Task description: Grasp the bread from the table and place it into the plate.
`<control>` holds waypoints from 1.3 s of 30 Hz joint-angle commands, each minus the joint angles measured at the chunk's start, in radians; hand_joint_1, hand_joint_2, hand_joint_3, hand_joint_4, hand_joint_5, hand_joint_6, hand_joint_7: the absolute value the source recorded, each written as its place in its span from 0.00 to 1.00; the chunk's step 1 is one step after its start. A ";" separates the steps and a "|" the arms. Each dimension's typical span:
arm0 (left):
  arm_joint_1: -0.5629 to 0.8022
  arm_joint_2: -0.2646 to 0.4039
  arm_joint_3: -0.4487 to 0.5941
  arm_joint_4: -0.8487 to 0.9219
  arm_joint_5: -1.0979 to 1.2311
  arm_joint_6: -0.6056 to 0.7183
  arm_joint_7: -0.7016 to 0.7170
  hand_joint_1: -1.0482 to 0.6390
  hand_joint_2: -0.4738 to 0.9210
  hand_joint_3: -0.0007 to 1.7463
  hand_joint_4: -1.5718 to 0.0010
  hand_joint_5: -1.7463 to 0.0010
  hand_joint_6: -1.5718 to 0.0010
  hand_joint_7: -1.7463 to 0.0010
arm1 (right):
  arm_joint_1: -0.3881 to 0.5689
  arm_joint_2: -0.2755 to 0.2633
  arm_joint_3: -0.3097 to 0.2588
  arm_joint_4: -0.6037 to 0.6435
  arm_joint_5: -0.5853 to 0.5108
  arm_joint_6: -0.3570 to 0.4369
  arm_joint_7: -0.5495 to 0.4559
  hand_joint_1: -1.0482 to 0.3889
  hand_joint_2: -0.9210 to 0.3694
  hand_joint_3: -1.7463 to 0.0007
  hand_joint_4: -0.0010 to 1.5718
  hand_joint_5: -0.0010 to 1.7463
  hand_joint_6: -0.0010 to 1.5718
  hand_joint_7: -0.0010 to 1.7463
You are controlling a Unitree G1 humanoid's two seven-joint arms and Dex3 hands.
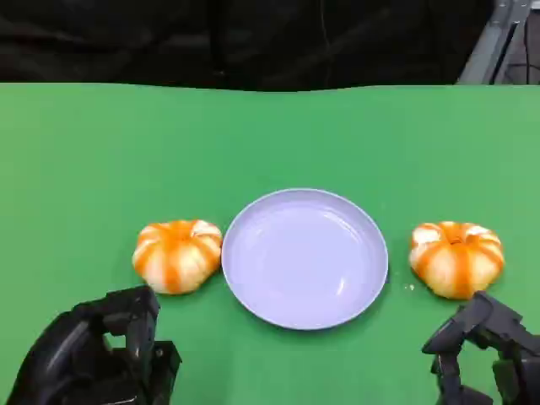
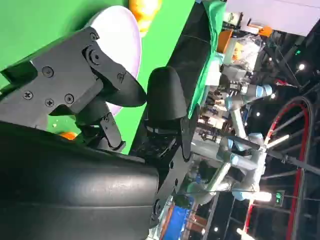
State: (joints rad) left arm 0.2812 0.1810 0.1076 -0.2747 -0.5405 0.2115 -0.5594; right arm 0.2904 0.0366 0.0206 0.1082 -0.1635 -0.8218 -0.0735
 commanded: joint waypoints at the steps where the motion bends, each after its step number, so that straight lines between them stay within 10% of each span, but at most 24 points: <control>1: 0.007 0.016 0.006 -0.005 -0.002 -0.002 -0.007 0.76 0.74 0.97 0.30 0.00 0.39 0.00 | 0.001 -0.005 -0.005 0.005 0.008 -0.002 -0.008 0.66 0.32 0.29 0.53 1.00 0.47 0.87; 18: 0.013 0.009 0.002 -0.021 0.036 -0.018 0.022 0.78 0.71 0.98 0.33 0.00 0.41 0.00 | 0.003 -0.008 -0.006 0.000 0.000 -0.001 -0.010 0.67 0.30 0.30 0.53 1.00 0.47 0.87; 21: 0.031 0.006 -0.023 -0.015 0.240 -0.220 0.077 0.62 0.71 0.66 0.75 0.16 0.71 0.28 | -0.004 -0.009 -0.007 0.014 0.008 -0.011 -0.008 0.65 0.32 0.30 0.53 1.00 0.47 0.87; 23: 0.038 0.013 -0.035 0.001 0.357 -0.325 0.120 0.59 0.72 0.59 0.82 0.19 0.74 0.34 | 0.004 -0.006 -0.006 0.000 0.006 0.005 -0.008 0.65 0.32 0.29 0.53 1.00 0.47 0.87; 26: 0.043 0.024 -0.047 0.029 0.505 -0.453 0.180 0.44 0.95 0.16 0.87 0.45 0.71 0.68 | 0.019 0.000 -0.003 -0.027 0.000 0.033 -0.010 0.65 0.32 0.29 0.53 1.00 0.47 0.88; 39: 0.048 0.063 -0.077 0.000 0.793 -0.531 0.327 0.34 1.00 0.05 0.88 0.64 0.69 0.87 | 0.008 -0.015 -0.003 -0.008 0.017 0.009 0.004 0.66 0.31 0.29 0.53 1.00 0.46 0.88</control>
State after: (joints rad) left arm 0.3213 0.2251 0.0304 -0.2649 0.2480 -0.3112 -0.2508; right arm 0.3009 0.0360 0.0203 0.0955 -0.1611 -0.7978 -0.0715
